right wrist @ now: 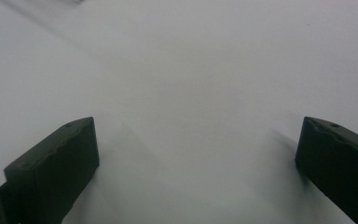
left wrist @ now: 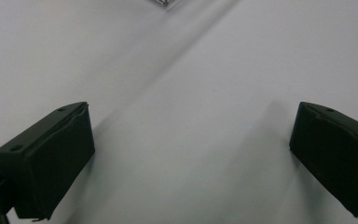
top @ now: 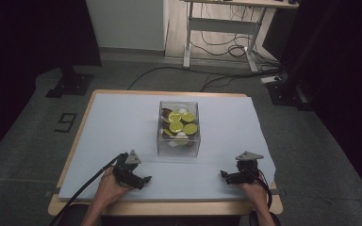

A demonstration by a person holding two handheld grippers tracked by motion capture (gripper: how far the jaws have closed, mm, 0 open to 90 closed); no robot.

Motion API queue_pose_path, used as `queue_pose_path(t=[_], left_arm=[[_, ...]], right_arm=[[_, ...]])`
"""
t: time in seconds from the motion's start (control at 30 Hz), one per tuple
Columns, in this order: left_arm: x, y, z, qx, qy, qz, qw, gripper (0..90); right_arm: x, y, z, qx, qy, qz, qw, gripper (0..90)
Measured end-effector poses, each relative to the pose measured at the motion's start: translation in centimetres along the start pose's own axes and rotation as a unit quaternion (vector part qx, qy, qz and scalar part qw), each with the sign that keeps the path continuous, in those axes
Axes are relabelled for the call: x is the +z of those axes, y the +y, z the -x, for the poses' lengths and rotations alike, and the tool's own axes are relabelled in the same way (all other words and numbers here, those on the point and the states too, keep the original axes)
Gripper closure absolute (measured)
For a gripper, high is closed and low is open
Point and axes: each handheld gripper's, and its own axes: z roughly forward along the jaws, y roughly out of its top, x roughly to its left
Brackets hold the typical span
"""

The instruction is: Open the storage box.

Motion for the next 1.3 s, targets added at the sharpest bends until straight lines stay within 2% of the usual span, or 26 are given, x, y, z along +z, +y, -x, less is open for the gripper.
queue_pose_path(t=[0.8, 1.0, 1.07, 1.3], left_arm=[[0.0, 0.0, 0.0, -0.005, -0.001, 0.0, 1.0, 0.0], [0.0, 0.0, 0.0, -0.003, 0.0, -0.001, 1.0, 0.0], [-0.1, 0.0, 0.0, -0.002, 0.001, -0.003, 1.0, 0.2], [-0.4, 0.1, -0.1, 0.001, 0.002, -0.008, 1.0, 2.0]], right_arm=[[0.0, 0.2, -0.2, 0.006, -0.004, -0.009, 0.9999, 0.0], [-0.3, 0.3, -0.3, 0.012, 0.008, -0.01, 0.9998, 0.0], [-0.3, 0.4, -0.5, 0.009, 0.015, -0.01, 0.9998, 0.0], [-0.9, 1.1, -1.0, -0.002, 0.016, 0.004, 0.9999, 0.0]])
